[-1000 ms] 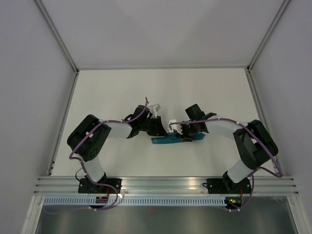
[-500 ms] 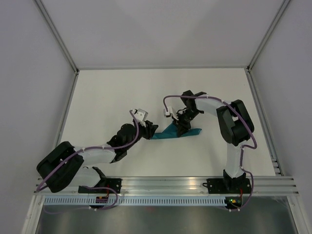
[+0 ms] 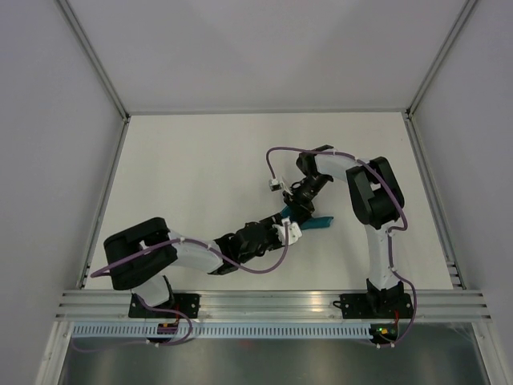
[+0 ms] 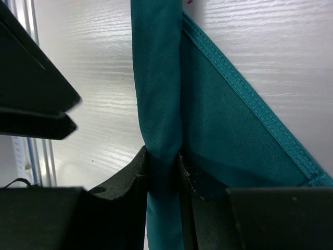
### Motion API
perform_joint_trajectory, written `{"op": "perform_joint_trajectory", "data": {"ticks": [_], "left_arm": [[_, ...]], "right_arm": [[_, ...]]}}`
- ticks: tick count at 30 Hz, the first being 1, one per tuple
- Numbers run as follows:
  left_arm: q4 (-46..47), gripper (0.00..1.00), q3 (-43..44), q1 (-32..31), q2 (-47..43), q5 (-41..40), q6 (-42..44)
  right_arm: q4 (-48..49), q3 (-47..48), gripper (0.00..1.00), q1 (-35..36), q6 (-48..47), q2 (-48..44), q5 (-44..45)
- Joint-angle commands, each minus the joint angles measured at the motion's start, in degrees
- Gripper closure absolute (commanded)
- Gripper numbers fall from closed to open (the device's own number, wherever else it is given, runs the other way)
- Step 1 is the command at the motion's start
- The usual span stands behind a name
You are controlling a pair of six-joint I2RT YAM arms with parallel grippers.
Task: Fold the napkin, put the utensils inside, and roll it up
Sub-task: Roll the napkin with the utensil
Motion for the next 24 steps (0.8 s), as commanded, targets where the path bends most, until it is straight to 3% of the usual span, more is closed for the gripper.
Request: {"op": "perform_joint_trajectory", "data": {"ticks": [1, 24], "left_arm": [[-1.64, 0.45, 3.11, -1.87, 4.54, -0.94, 10.37], [-7.96, 0.44, 8.39, -2.13, 14.13, 6.18, 12.94]], "right_arm": [[1.51, -2.39, 0.94, 0.40, -3.64, 6.91, 11.26], [1.33, -1.78, 0.94, 0.05, -2.15, 7.61, 11.17]]}}
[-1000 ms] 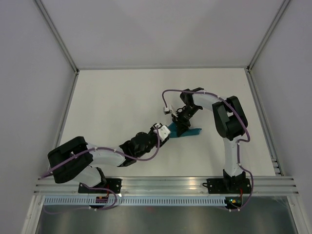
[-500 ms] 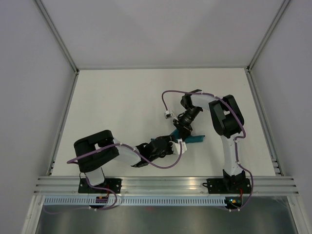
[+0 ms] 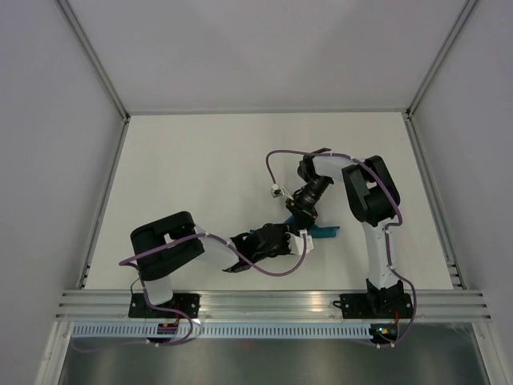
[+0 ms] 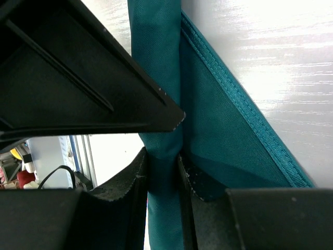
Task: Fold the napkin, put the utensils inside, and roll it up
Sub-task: Roll the napkin with the utensil
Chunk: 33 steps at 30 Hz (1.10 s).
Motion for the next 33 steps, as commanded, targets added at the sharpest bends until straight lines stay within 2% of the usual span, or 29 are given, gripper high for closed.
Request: {"op": "perform_joint_trajectory", "data": {"ticks": [1, 3, 8, 9, 10, 12, 14, 15, 18, 21, 26, 33], "left_arm": [[-2.17, 0.46, 1.68, -0.21, 2.18, 2.83, 2.64], [-4.02, 0.48, 2.03, -0.30, 2.71, 3.54, 2.55], [-6.74, 0.67, 3.17, -0.29, 3.94, 5.21, 2.20], [-8.23, 0.75, 3.70, -0.30, 4.03, 5.91, 2.03], [-8.85, 0.78, 3.96, -0.30, 4.11, 6.09, 1.85], [-10.86, 0.89, 4.66, -0.29, 4.38, 6.79, 1.41], [-12.54, 0.96, 5.19, -0.21, 4.38, 7.58, 1.06], [-12.98, 0.98, 5.46, -0.29, 4.29, 8.28, 0.53], [-14.91, 0.98, 6.16, -0.21, 3.94, 9.60, -0.52], [-16.85, 0.98, 6.69, -0.21, 4.03, 11.00, -1.40], [-18.52, 0.98, 7.13, -0.12, 3.94, 11.98, -3.25], [-26.06, 0.98, 11.68, 1.72, 4.90, 16.10, -7.81]], "right_arm": [[10.14, -1.89, 0.94, 0.07, -3.45, 4.40, 11.35], [10.14, -1.71, 0.94, -0.02, -3.37, 4.57, 11.35], [10.23, -1.80, 0.93, -0.02, -3.28, 4.58, 11.35], [10.40, -1.97, 0.92, -0.02, -2.93, 4.31, 11.35], [10.58, -1.97, 0.91, -0.02, -2.75, 4.14, 11.35], [11.02, -2.15, 0.84, -0.11, -2.49, 3.53, 11.44], [11.81, -2.15, 0.75, -0.11, -1.35, 2.82, 11.53], [11.73, -1.89, 0.68, -0.19, -1.26, 1.95, 11.35], [11.64, -1.10, 0.52, -0.37, 0.14, -0.51, 11.35], [12.16, -0.13, 0.44, -0.81, 2.08, -3.93, 11.26], [17.85, 0.75, 0.39, -2.83, 9.36, -9.65, 11.08], [29.20, -1.97, 0.38, -12.31, 23.16, -20.55, 9.69]]}}
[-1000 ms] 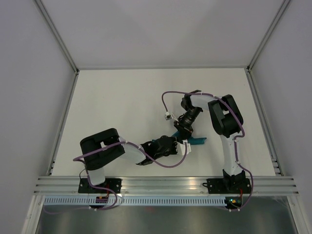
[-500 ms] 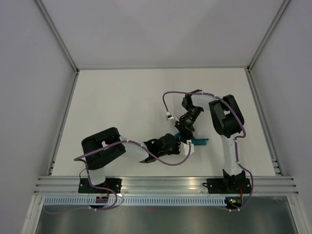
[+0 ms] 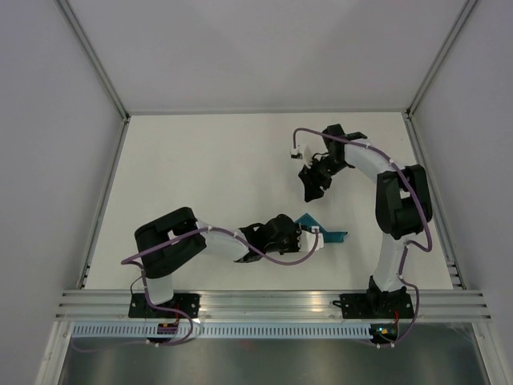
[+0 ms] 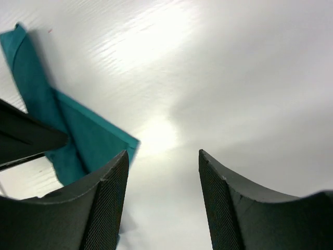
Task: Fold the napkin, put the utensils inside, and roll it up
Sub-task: Roll the napkin with the utensil
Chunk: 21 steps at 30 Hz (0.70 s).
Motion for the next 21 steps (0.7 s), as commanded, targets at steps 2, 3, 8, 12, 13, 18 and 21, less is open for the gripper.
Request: {"op": "perform_joint_trajectory", "data": {"ticks": [2, 3, 8, 12, 13, 18, 21], "left_arm": [[-14.24, 0.98, 3.79, 2.23, 3.53, 7.87, -8.13], [-16.16, 0.98, 5.19, 2.67, 3.71, 8.66, -8.92], [-22.42, 0.98, 9.94, 5.48, 5.64, 14.28, -13.40], [-28.48, 0.98, 13.63, 8.12, 8.71, 19.90, -15.87], [-29.45, 0.98, 14.33, 8.73, 9.41, 21.57, -16.39], [-37.27, 0.98, 20.49, 12.60, 13.81, 31.07, -18.51], [-39.99, 0.98, 22.60, 14.97, 15.66, 34.85, -19.82]], "right_arm": [[12.57, -4.60, 0.38, -7.66, 9.58, -12.33, -0.11], [13.89, -5.92, 0.38, -8.64, 10.29, -14.44, -0.55], [19.87, -15.40, 0.37, -13.74, 11.88, -28.75, -0.82], [19.27, -22.00, 0.36, -14.98, 8.99, -37.38, -2.83], [18.65, -23.32, 0.36, -15.07, 8.19, -38.96, -3.36], [12.34, -32.20, 0.33, -15.07, -3.83, -49.43, -7.49], [8.29, -35.63, 0.32, -14.81, -11.57, -51.28, -8.55]]}}
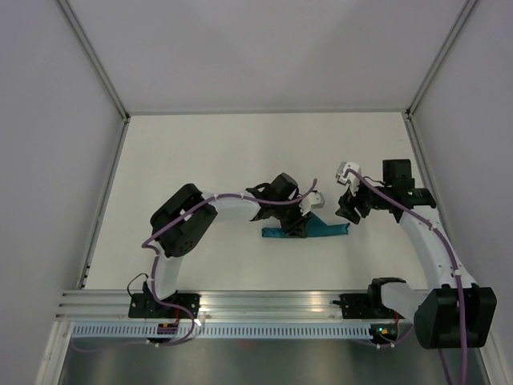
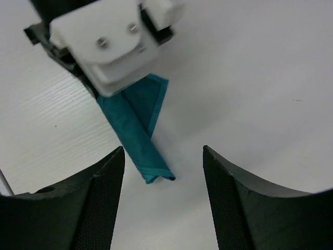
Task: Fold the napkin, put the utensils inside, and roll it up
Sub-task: Roll the napkin with the utensil
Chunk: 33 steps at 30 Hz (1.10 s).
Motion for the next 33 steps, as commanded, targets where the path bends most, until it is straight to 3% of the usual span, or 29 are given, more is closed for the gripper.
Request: {"op": "perform_joint_trajectory", "data": {"ticks": [1, 5, 9, 12, 26, 29, 33], "left_arm": [[-13.92, 0.98, 0.70, 2.39, 6.09, 6.42, -4.24], [-17.44, 0.98, 4.48, 4.32, 9.34, 8.89, -5.03], [-21.39, 0.98, 7.20, 5.29, 11.98, 10.38, -5.39], [-22.28, 0.98, 8.09, 5.73, 12.77, 10.39, -5.91], [-22.72, 0.98, 8.44, 6.44, 13.74, 10.74, -7.41], [-22.72, 0.98, 8.62, 6.44, 14.18, 11.00, -7.58], [-22.02, 0.92, 8.27, 6.70, 13.74, 11.61, -8.72]], "right_arm": [[-5.19, -3.62, 0.33, 0.65, -11.89, -1.84, -4.05], [2.87, -12.83, 0.32, 5.81, -11.74, -3.60, -0.46], [20.68, -23.20, 0.32, 14.78, -4.98, -6.06, 11.56], [27.30, -24.89, 0.32, 19.98, -2.95, -5.10, 15.88], [36.81, -27.18, 0.34, 32.29, -1.97, 2.98, 24.77], [39.01, -27.53, 0.40, 32.56, -1.62, 5.18, 26.27], [39.81, -27.18, 0.58, 32.56, -0.92, 8.08, 27.07]]}}
